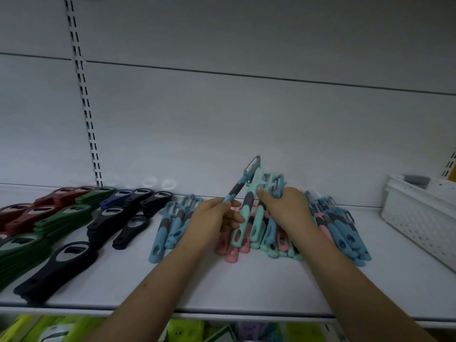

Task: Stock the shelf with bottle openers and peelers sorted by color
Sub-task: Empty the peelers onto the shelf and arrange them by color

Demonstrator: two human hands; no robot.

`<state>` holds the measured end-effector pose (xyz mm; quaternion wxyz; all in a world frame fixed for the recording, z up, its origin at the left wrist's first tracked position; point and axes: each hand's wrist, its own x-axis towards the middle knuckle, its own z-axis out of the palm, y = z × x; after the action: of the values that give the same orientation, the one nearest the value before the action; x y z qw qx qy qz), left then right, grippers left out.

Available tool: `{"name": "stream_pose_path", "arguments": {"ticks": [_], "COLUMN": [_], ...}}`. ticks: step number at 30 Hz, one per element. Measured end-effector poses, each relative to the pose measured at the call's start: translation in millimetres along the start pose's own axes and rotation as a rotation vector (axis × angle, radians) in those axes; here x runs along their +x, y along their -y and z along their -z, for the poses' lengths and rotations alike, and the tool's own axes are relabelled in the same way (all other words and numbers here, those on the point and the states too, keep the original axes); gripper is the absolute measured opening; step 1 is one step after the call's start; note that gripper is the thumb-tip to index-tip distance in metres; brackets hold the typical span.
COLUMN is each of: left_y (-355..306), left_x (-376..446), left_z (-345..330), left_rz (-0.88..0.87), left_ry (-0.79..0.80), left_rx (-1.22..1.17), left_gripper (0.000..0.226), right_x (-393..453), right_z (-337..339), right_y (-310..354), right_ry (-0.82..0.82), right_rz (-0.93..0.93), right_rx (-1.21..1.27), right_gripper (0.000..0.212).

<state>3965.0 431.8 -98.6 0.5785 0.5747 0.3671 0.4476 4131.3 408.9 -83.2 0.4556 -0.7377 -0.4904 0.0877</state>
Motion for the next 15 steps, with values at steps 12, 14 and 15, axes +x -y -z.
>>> {"name": "stream_pose_path", "arguments": {"ticks": [12,14,15], "left_y": [15,22,24], "left_x": [-3,1,1], "left_z": [-4,-1,-1], "left_rz": [-0.187,-0.332,-0.383], "left_ry": [-0.024,-0.065,-0.100], "left_rx": [0.375,0.570,0.658], "left_gripper": [0.037,0.033,0.030], "right_x": [-4,-5,-5], "right_z": [-12,-13,-13], "right_y": [19,22,24], "right_ry": [0.125,0.075,0.055], "right_rz": [-0.210,-0.198,-0.193], "right_rx": [0.353,0.301,0.280], "right_gripper": [0.021,0.021,0.021]}}
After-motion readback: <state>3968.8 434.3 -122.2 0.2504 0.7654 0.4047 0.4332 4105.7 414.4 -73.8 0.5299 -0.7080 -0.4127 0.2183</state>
